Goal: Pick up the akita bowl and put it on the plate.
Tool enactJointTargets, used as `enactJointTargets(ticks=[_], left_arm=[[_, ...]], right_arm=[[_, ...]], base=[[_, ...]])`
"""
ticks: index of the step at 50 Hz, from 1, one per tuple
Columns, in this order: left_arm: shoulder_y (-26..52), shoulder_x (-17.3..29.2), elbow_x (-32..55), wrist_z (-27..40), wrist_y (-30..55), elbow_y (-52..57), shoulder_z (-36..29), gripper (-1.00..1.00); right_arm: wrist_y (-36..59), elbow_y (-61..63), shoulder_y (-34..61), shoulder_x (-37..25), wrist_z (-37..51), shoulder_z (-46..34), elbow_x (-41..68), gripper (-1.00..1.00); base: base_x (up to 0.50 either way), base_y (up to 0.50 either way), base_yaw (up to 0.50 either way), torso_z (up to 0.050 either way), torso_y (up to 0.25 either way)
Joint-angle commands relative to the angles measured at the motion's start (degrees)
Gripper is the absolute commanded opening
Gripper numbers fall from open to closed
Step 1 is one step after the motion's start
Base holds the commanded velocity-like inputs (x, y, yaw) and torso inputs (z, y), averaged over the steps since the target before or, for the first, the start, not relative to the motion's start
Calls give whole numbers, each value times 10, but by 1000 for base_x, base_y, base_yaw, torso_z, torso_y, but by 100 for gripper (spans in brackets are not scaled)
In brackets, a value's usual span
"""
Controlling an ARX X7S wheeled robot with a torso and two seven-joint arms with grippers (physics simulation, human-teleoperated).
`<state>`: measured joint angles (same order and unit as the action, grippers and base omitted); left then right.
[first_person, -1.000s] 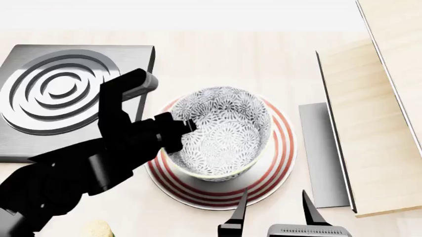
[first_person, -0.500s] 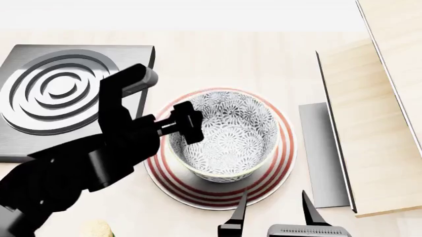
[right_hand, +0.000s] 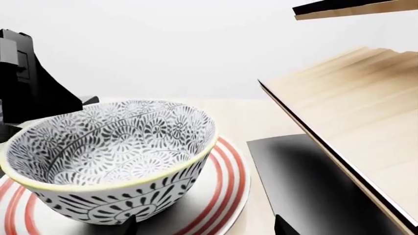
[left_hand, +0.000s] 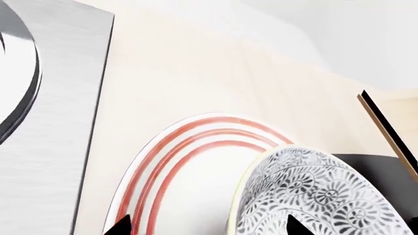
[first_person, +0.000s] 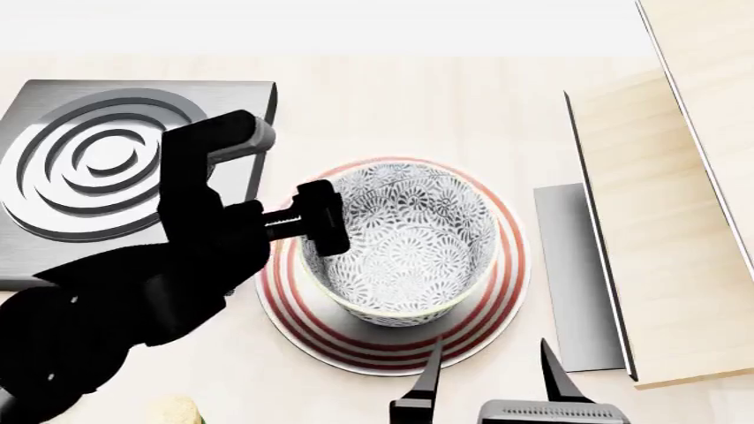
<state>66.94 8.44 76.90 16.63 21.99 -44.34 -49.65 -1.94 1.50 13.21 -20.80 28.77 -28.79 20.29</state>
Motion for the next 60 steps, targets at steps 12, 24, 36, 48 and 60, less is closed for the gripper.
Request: enactJointTargets(ticks=[12, 24, 36, 48, 60], left_arm=[[-33, 67, -29, 108, -12, 166, -13, 100], [-55, 132, -40, 174, -20, 296, -6, 100], [-73, 199, -37, 225, -26, 413, 13, 100], [-84, 262, -20, 255, -34, 509, 42, 100], [-90, 314, -28, 290, -42, 568, 62, 100]], right_arm=[[-5, -3, -1, 0, 0, -2, 1, 100], [-3, 10, -5, -4, 4, -2, 1, 100], [-4, 7, -4, -4, 5, -3, 1, 100], [1, 18, -5, -7, 9, -4, 1, 100], [20, 58, 0, -26, 27, 11, 5, 100]], base=[[0, 0, 0, 0, 0], [0, 0, 0, 0, 0], [0, 0, 0, 0, 0], [0, 0, 0, 0, 0], [0, 0, 0, 0, 0]])
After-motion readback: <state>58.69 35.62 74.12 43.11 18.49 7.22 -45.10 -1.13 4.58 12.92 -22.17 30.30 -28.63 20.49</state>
